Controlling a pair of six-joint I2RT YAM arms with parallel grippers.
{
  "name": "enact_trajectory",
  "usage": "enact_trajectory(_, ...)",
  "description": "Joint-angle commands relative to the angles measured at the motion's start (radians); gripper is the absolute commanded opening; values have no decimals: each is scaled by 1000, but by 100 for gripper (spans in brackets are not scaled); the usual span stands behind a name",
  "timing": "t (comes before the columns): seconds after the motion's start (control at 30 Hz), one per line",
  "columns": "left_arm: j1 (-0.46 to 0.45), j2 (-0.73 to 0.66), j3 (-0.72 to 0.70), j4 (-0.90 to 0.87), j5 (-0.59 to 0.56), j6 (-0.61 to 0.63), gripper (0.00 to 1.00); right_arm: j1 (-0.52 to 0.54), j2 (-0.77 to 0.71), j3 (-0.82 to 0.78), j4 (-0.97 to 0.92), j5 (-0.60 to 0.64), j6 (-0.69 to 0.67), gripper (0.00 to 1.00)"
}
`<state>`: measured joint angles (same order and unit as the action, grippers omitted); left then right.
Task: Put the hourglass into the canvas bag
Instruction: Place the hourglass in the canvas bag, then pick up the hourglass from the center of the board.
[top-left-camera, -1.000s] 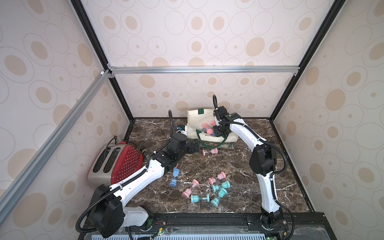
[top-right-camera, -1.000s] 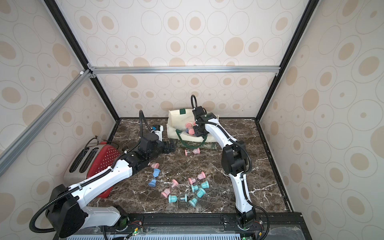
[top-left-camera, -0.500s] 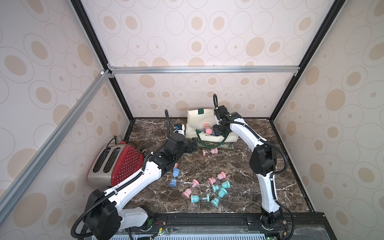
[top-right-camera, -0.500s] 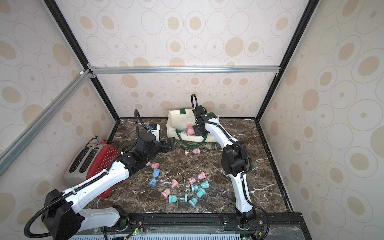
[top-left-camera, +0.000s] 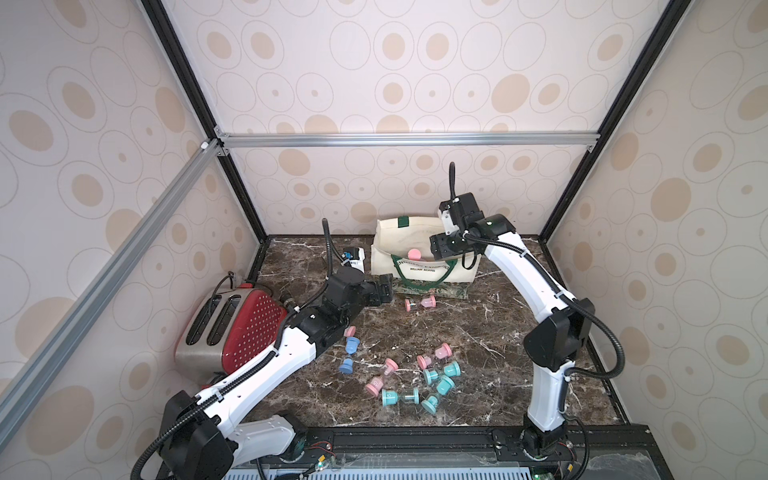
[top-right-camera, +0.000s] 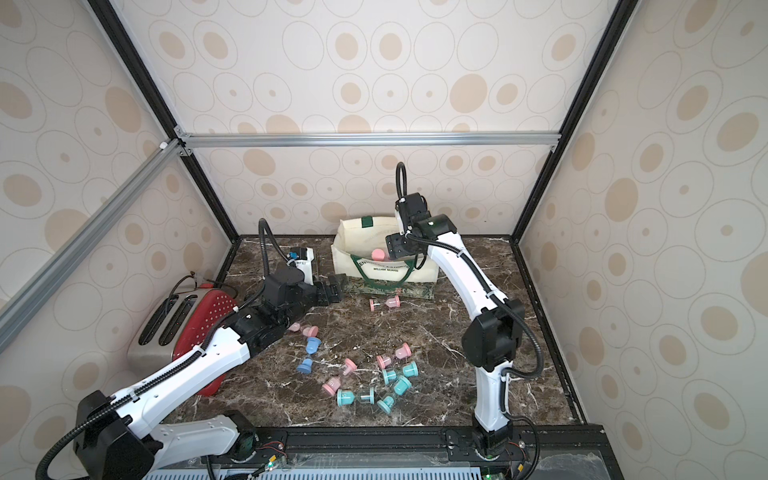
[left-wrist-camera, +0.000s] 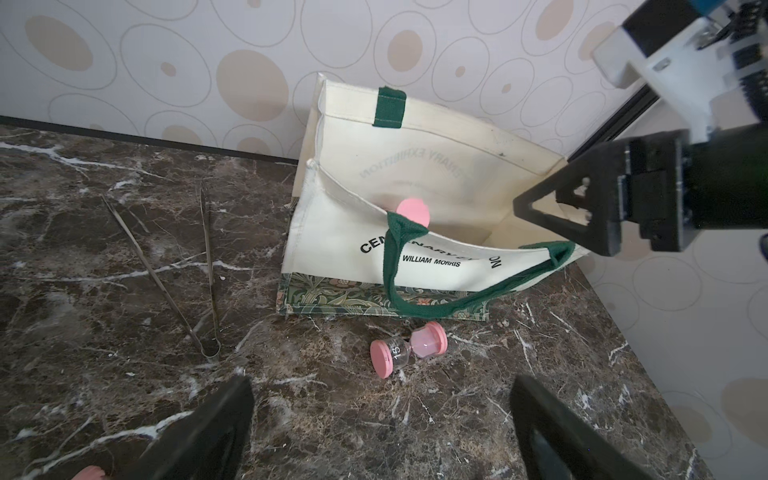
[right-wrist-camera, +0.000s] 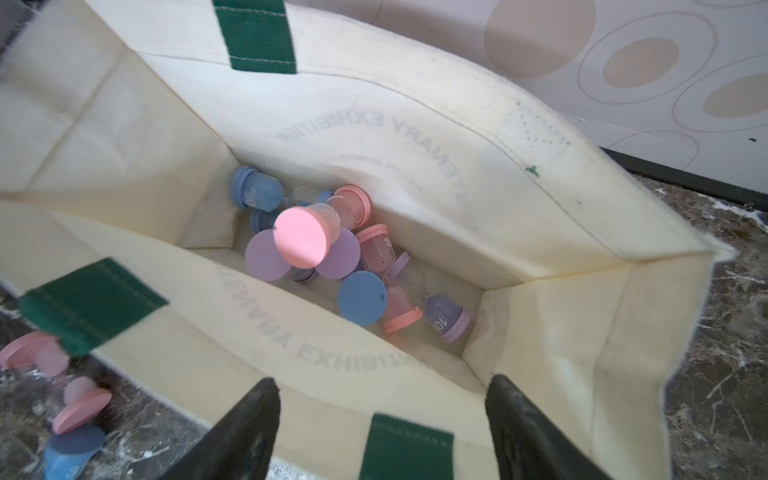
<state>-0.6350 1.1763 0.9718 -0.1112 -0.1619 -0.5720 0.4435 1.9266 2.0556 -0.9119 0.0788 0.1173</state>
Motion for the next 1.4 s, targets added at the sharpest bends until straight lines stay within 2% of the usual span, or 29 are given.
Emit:
enact_trajectory(0.0, 5, -50, -7, -35, -27, -3, 97, 24, -72, -79, -6, -24, 33, 83)
enact_trajectory(0.27, 14, -137, -69, -108, -66, -11, 97, 140, -203, -287, 45, -36, 105, 86)
enact_trajectory(0.57, 19, -242, -134, -205, -122, -48, 97, 315, -239, -450, 118, -11, 294, 86)
enact_trajectory(0.73, 21, -305, -164, -245, -144, -73, 98, 391, -236, -567, 219, -59, 424, 87)
enact_trajectory(1.03, 22, -408, -189, -321, -163, -106, 98, 533, -119, -609, 340, -103, 477, 89)
enact_trajectory(1.37, 23, -521, -191, -428, -187, -140, 97, 618, 43, -559, 418, -139, 499, 90)
